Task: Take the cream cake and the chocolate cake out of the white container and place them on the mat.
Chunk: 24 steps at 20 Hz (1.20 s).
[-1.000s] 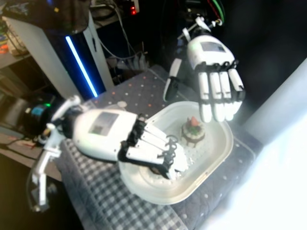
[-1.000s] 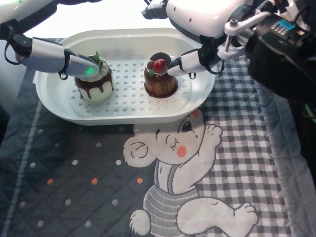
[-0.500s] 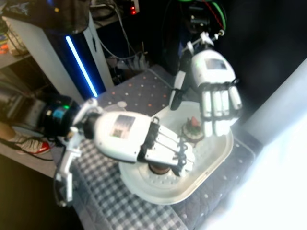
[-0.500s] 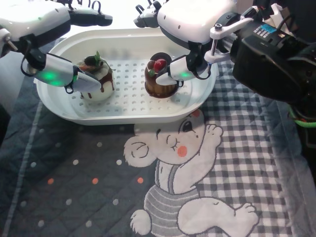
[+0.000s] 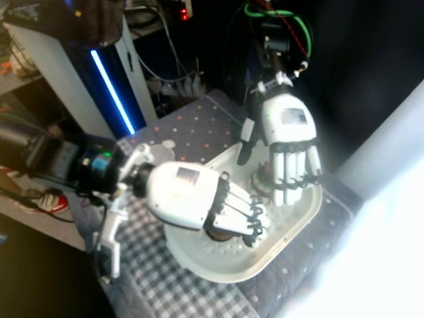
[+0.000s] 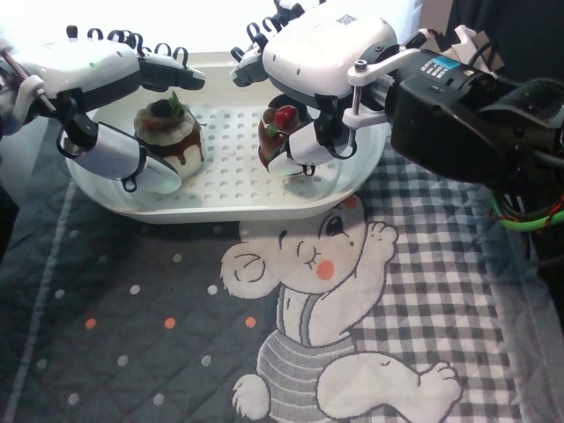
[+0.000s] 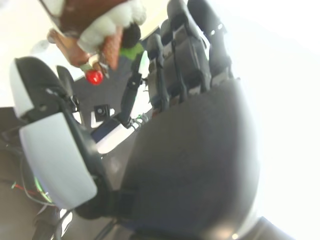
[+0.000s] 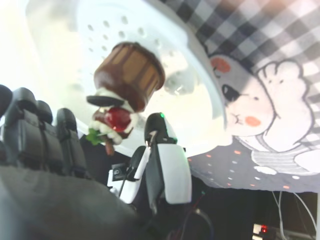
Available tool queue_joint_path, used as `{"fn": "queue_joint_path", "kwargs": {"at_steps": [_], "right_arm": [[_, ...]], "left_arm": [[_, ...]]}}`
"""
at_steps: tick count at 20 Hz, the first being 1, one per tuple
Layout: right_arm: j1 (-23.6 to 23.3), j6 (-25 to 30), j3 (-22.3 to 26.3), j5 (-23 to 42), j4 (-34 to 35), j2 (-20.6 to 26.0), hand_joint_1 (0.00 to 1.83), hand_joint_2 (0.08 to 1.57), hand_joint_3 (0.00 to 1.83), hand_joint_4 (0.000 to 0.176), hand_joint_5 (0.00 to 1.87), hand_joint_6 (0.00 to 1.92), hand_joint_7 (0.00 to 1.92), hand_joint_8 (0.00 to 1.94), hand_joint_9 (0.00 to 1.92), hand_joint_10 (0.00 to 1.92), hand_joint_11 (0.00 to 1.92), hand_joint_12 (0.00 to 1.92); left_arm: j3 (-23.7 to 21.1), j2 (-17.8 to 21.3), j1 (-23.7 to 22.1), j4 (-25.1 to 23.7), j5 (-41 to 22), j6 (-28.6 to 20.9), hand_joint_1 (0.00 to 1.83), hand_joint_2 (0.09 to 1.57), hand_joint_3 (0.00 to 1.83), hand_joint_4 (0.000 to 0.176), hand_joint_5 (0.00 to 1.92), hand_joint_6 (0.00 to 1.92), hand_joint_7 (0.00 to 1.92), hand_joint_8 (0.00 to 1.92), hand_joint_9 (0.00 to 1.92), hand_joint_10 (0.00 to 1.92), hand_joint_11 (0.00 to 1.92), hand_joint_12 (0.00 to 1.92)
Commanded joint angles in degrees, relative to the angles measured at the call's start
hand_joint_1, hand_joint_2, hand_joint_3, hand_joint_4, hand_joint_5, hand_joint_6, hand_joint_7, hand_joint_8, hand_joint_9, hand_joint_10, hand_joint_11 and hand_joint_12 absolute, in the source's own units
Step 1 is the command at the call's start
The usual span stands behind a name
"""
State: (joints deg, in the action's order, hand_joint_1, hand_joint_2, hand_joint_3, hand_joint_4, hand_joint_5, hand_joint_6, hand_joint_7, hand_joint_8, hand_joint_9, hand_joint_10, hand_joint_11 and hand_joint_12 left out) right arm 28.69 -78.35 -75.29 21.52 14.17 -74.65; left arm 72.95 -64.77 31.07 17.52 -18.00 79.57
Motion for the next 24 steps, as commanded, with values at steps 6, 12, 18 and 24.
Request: {"fn": "queue_joint_path", "kwargs": {"at_steps": [6,12,18,24], "right_arm": [[-1.15,-0.3,-1.09,5.49,-0.22,-0.76,0.94,0.93,0.0,0.0,0.68,0.01,0.82,0.03,0.77,0.31,0.32,1.53],[-1.15,-0.3,-1.16,5.38,-0.19,-0.97,1.23,1.12,0.0,0.0,0.99,0.71,1.11,0.69,0.92,0.58,0.6,1.38],[-1.15,-0.3,-1.15,5.39,-0.02,-1.03,1.36,1.16,0.0,0.0,0.92,1.03,0.84,1.09,0.78,1.46,0.52,1.53],[-1.15,-0.3,0.95,8.2,0.01,0.49,1.37,1.14,0.0,0.0,0.95,0.97,0.89,1.02,0.85,1.39,0.61,1.51]], "left_arm": [[1.58,-1.5,-0.38,-0.03,-4.94,-0.14,0.93,0.98,0.02,0.0,0.42,0.01,0.43,0.01,0.42,0.03,0.0,1.19],[2.64,-2.58,-0.28,0.23,-4.59,-0.15,1.08,1.22,0.01,0.0,0.69,0.04,0.8,0.05,0.8,0.18,0.31,1.36],[3.65,-3.3,0.6,2.34,-4.7,-0.15,1.47,1.21,0.0,0.0,0.6,1.34,0.71,1.26,0.82,1.29,0.69,1.76],[3.22,-3.11,1.11,2.02,-8.24,-3.54,1.47,1.21,0.0,0.0,0.62,1.37,0.76,1.19,0.84,1.3,0.57,1.81]]}}
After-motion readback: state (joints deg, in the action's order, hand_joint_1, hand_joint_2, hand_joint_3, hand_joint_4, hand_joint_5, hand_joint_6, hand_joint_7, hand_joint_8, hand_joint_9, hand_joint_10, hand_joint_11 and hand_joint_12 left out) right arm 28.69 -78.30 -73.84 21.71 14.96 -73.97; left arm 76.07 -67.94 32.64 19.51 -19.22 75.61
